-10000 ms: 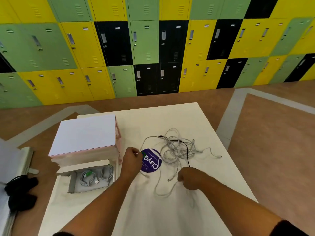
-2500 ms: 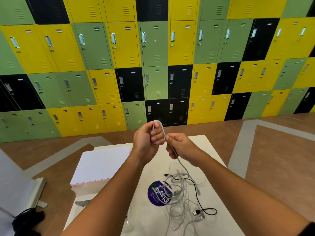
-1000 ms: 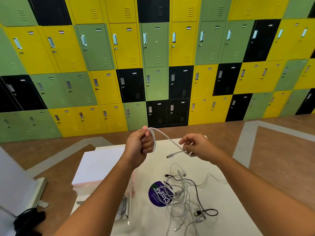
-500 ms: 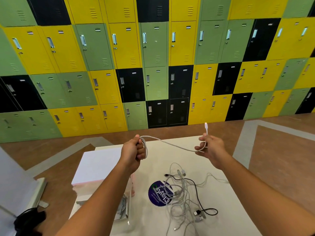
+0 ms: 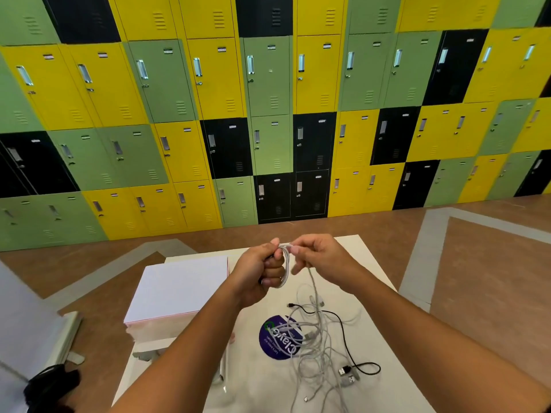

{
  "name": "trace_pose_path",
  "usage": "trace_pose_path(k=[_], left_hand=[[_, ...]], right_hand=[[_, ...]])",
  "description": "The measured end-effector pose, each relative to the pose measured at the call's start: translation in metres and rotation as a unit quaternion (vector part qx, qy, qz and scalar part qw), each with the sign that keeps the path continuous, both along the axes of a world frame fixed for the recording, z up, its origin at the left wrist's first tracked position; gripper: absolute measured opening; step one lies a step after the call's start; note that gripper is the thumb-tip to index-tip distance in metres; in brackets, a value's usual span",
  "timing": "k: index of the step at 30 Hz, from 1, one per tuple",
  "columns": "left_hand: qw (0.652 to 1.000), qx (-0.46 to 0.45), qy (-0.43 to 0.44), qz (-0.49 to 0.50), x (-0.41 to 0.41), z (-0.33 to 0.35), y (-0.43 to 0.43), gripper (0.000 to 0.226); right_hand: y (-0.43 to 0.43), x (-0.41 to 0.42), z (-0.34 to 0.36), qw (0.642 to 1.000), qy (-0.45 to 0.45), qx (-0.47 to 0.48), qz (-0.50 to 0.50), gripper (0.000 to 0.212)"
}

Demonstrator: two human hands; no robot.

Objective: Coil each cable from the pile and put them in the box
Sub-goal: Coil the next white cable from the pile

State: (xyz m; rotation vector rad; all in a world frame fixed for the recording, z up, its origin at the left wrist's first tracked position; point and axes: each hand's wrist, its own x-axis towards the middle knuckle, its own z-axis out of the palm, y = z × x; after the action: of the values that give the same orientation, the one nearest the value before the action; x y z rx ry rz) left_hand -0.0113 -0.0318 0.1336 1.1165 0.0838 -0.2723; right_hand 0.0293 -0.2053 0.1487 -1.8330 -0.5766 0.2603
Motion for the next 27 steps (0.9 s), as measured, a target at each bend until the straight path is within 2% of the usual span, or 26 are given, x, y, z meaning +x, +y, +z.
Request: trace_pose_path(k=[4,8,11,16,19,22,24,27], left_hand=[[0.999,-0.05,0.001,-0.001,-0.002,0.007,-0.001,0.044],[0.985,-0.169,0.004,-0.015,0.0,0.011,-0.001,0.039],[0.977,-0.214,-0.015,-0.013,0.003,0.01,-0.001,0.036],[0.965,-0.252,-0.042,0.063,0.012,0.006,-0.005,0.038],[0.969,-0.159,-0.078,0.175,0.016,0.006,-0.009,0.034],[0.957,0.033,-0.121,0.261,0.019,-0.003,-0.009,0.033],[0.939,0.183,-0.147,0.253,0.017,-0.012,-0.006,0.034],[0.915,0.316,-0.175,0.179,0.013,-0.023,-0.001,0.036]], right_hand=[[0.003,0.004,0.004,0.999,-0.013,0.032,-0.033,0.017],[0.011,0.002,0.004,0.999,0.026,0.036,-0.01,0.025],[0.016,-0.004,-0.001,0.998,0.055,0.035,-0.009,0.031],[0.023,-0.017,-0.021,0.993,0.094,-0.061,0.027,0.033],[0.027,-0.025,-0.031,0.983,0.043,-0.172,0.05,0.021],[0.028,-0.028,-0.028,0.95,-0.056,-0.3,0.063,0.027],[0.027,-0.029,-0.018,0.927,-0.104,-0.352,0.079,0.029],[0.025,-0.026,0.0,0.878,-0.211,-0.421,0.08,0.028]])
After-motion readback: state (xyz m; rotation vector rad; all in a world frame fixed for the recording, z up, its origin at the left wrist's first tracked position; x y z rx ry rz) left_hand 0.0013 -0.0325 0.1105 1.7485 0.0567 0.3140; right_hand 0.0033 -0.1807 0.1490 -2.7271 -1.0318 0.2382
